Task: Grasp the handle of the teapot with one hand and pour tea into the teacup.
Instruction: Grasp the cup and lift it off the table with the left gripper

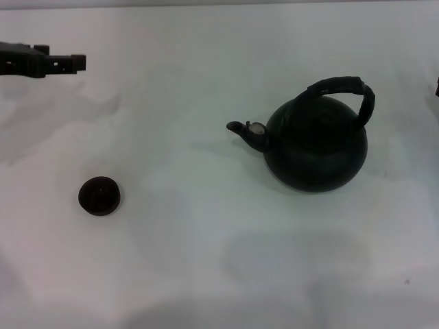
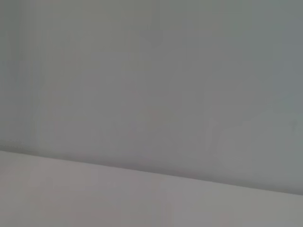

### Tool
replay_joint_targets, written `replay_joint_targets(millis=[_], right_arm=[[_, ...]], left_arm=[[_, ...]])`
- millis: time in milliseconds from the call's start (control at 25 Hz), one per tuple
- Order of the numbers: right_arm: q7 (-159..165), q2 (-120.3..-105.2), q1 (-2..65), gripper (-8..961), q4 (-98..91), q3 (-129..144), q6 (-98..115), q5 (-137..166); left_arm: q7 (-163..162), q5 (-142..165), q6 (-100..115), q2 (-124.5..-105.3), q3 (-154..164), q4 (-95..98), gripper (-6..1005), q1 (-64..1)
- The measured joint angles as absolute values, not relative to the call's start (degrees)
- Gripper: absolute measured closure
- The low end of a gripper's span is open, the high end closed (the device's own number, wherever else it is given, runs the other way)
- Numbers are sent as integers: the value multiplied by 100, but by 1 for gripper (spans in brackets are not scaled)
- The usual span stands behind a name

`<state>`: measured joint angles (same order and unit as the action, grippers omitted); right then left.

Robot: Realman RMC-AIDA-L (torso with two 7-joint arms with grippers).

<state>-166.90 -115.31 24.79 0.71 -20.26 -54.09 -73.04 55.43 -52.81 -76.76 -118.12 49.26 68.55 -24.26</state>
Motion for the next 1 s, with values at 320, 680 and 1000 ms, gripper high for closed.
replay_joint_targets(millis=[320,680,1000], right_arm=[[-16690,-11531,2479,124,59,-2015,-5395,-7296],[-16690,-11531,2467,126,70,-2012,-5259,-7286],[-16690,-11531,2447,128,97,-2012,-5258,-7286]], left_arm=[[4688,-4575,-8456,-11855,5021,7513,128,-2423],[4177,-4591,-9535,-11845,5027,7601,126,-2689],[3955,-4156,-9722,-11849,5325,7542,127,-2731]])
